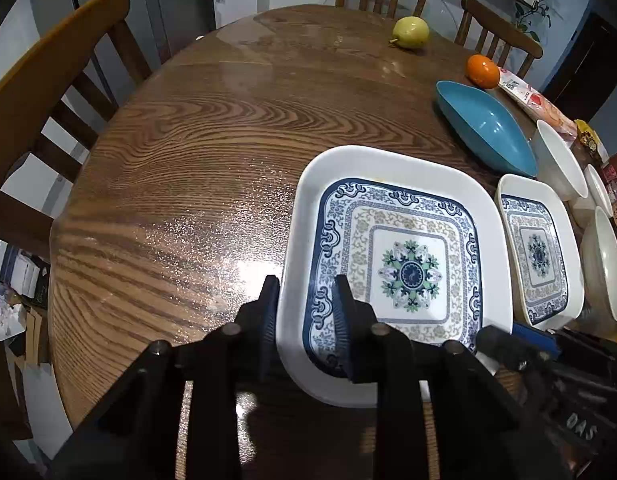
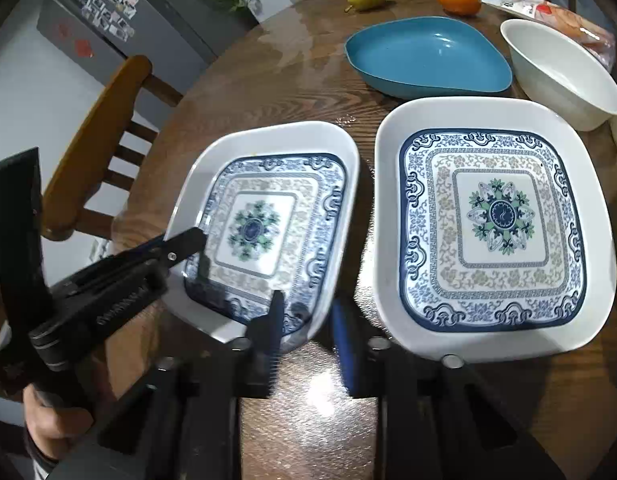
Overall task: Organize plates and bowls
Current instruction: 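Grasp the rim of a blue-patterned square plate with the left gripper and lift it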
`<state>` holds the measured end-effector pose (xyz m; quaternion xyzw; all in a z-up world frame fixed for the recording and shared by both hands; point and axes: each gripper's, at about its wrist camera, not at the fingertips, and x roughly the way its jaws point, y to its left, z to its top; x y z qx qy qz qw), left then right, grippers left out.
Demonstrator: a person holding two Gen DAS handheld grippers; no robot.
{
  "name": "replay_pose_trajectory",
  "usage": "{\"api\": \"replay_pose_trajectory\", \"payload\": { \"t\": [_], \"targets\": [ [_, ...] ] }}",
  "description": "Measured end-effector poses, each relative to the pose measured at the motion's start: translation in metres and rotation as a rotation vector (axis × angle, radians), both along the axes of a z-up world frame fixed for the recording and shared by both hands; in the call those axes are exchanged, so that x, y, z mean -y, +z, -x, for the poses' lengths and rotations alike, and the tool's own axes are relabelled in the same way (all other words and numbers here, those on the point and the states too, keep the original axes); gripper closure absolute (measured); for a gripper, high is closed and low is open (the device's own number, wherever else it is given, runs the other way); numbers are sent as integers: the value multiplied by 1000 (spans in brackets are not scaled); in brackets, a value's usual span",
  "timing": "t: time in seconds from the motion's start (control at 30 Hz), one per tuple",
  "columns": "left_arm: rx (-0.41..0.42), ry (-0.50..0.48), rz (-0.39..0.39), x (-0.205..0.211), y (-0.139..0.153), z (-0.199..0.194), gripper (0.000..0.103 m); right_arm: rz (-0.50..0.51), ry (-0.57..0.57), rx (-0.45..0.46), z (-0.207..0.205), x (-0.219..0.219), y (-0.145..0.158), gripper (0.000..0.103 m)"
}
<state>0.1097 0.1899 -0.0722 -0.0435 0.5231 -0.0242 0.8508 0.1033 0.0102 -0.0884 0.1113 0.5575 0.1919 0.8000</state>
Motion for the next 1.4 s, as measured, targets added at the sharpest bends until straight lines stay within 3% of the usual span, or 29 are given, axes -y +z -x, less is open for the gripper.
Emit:
{"api": "replay_pose_trajectory", "payload": {
  "t": [0.13, 0.23, 0.53, 0.87, 1.07, 1.23, 1.27, 1.3, 1.33, 1.4],
  "targets": [
    [-5, 0, 14, -3, 0, 2, 84, -23, 6, -14, -3, 6, -2, 89],
    [7, 9, -21, -2, 4, 13, 85, -20, 34, -14, 4, 3, 0, 89],
    [35, 26, -42, -3, 23, 66, 86, -89, 135, -70, 49, 13, 13, 89],
    [-24, 22, -48, 21, 0, 89, 85, -63, 168, -102, 83, 33, 3, 88],
    [-21, 33, -89, 27, -4, 85, 83, -21, 191, -54, 86, 30, 2, 87],
    [4, 90, -62, 19, 15, 89, 69, -60, 170, -13, 99, 62, 23, 85],
    [19, 96, -53, 19, 22, 89, 67, -66, 135, 16, 100, 77, 31, 79],
    [31, 97, -55, 22, 28, 88, 57, -66, 105, 30, 100, 87, 34, 69],
    [46, 95, -61, 25, 34, 87, 45, -69, 55, 41, 98, 101, 37, 65],
    [79, 70, -78, 38, 47, 80, 40, -86, -21, 55, 96, 123, 39, 61]
  ]
}}
